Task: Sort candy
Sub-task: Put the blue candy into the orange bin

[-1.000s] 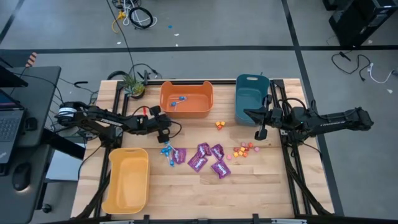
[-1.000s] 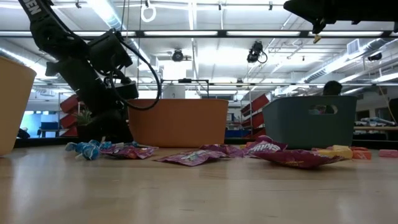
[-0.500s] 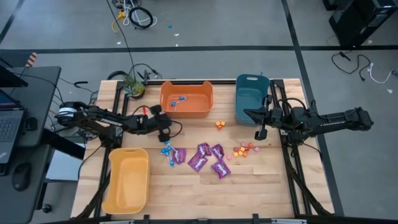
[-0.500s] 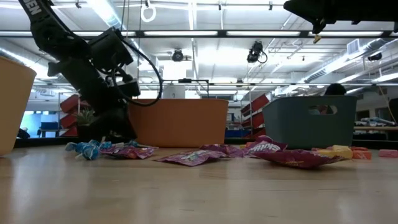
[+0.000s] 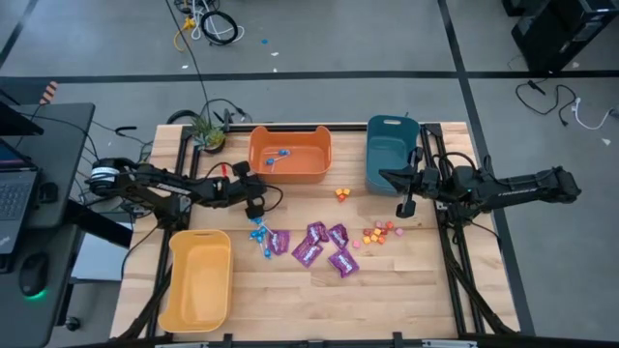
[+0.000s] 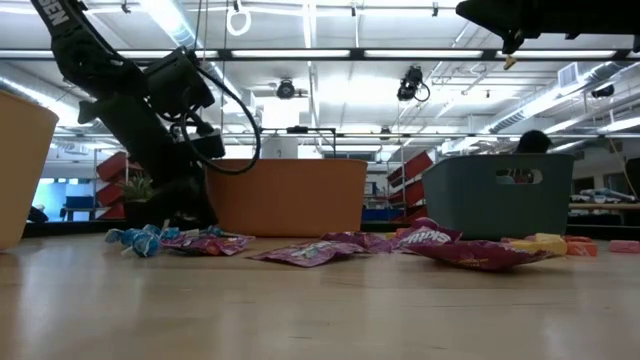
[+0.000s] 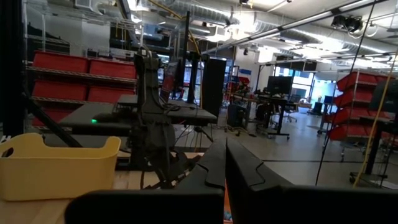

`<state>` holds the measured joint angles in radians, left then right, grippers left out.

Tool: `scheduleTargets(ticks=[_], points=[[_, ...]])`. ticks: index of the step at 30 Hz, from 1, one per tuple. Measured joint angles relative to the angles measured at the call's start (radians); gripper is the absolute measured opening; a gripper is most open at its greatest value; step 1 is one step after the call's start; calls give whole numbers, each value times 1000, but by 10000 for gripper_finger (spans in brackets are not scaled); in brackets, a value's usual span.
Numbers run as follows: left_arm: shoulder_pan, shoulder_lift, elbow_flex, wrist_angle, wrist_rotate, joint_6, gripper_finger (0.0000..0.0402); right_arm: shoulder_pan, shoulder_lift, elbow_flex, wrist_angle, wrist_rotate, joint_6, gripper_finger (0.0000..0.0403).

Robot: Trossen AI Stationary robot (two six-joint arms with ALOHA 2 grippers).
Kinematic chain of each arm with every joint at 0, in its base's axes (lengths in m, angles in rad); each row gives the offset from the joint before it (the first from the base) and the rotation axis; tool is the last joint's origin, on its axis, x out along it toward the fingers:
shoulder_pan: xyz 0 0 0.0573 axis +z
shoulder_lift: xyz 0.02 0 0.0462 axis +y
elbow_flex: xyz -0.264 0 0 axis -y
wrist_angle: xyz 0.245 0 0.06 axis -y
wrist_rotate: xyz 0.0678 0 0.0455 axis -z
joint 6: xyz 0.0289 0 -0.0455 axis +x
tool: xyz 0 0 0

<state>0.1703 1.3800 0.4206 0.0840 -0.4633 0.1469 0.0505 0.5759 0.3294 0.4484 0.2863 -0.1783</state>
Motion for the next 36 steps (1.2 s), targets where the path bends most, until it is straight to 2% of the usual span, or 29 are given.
scheduleTargets(ticks=[19,30,36], points=[[1,3,0,-2,-36,-2,0,0,0,0,-1,0,0,0],[0,96,2,10,-38,-27,0,0,0,0,-2,0,0,0],[-3,99,2,20,8,-23,0,0,0,0,-1,0,0,0]])
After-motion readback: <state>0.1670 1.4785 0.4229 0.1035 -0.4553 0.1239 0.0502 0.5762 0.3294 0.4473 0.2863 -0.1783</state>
